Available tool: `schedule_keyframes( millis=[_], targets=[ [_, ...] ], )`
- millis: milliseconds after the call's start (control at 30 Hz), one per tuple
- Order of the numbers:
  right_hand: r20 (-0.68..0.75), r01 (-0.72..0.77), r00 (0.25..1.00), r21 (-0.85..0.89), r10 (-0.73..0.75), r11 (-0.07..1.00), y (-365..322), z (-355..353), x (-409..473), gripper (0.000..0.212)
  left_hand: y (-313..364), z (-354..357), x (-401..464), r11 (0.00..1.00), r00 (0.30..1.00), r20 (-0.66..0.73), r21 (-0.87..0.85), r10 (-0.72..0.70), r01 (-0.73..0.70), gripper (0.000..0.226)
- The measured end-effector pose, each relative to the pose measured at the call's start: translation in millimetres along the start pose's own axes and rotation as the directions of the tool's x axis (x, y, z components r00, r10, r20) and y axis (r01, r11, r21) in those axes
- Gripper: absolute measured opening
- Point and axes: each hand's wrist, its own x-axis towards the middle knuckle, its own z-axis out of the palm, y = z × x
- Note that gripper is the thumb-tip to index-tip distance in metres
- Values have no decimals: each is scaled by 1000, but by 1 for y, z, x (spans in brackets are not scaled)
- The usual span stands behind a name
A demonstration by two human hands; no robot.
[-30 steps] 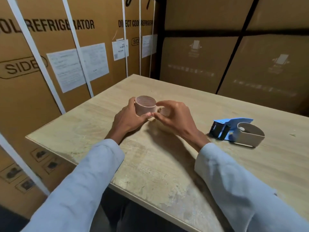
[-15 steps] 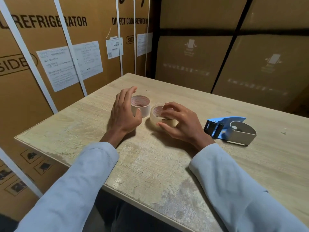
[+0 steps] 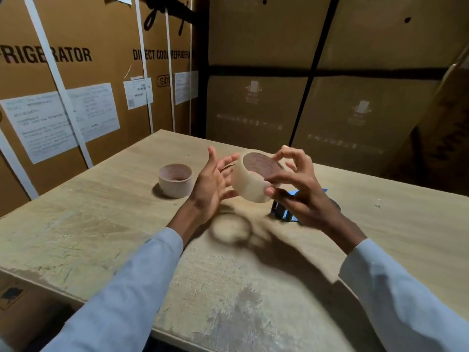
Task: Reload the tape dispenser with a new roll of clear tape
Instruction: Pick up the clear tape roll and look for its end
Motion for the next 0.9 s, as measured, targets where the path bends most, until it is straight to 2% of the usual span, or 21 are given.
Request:
schedule_keyframes(
  millis=[67,200,333,433,533,567,633,700,733,800,900],
  targets=[
    [19,91,996,-150,-89,984,5,-15,-18,17,-4,20,9,999,999,28,-26,-20,21,68],
    [84,160,987,-382,-138,910,15,-31,-53,15,-11,55,18,992,993,98,109,-72,61,67],
    [76,161,987,-464,-142,871,30,-39,-77,18,-27,67,15,971,981,183,237,-59,15,54],
    [80,141,990,-525,-116,839,36,-46,-80,24,-31,65,14,987,978,207,160,-11,-23,39],
    [28,99,995,-543,-100,834,37,-49,-75,30,-29,68,13,982,983,150,140,106,-128,44],
    [-10,64,997,-504,-80,862,35,-48,-75,31,-29,70,13,968,978,126,167,168,-188,49],
    [-173,-62,985,-251,18,966,31,-42,-75,33,-29,75,12,927,950,108,213,293,-310,56],
    [-305,-162,939,23,161,987,24,-35,-76,35,-31,78,11,887,916,131,230,379,-400,60],
    [-330,-206,916,103,229,973,21,-32,-74,39,-31,79,10,871,900,151,230,409,-434,62],
    [-295,-294,885,243,360,924,19,-28,-72,47,-32,80,7,846,873,197,224,446,-483,64],
    [-147,-394,837,508,528,766,17,-26,-68,47,-31,79,5,834,851,256,207,459,-512,65]
  ],
)
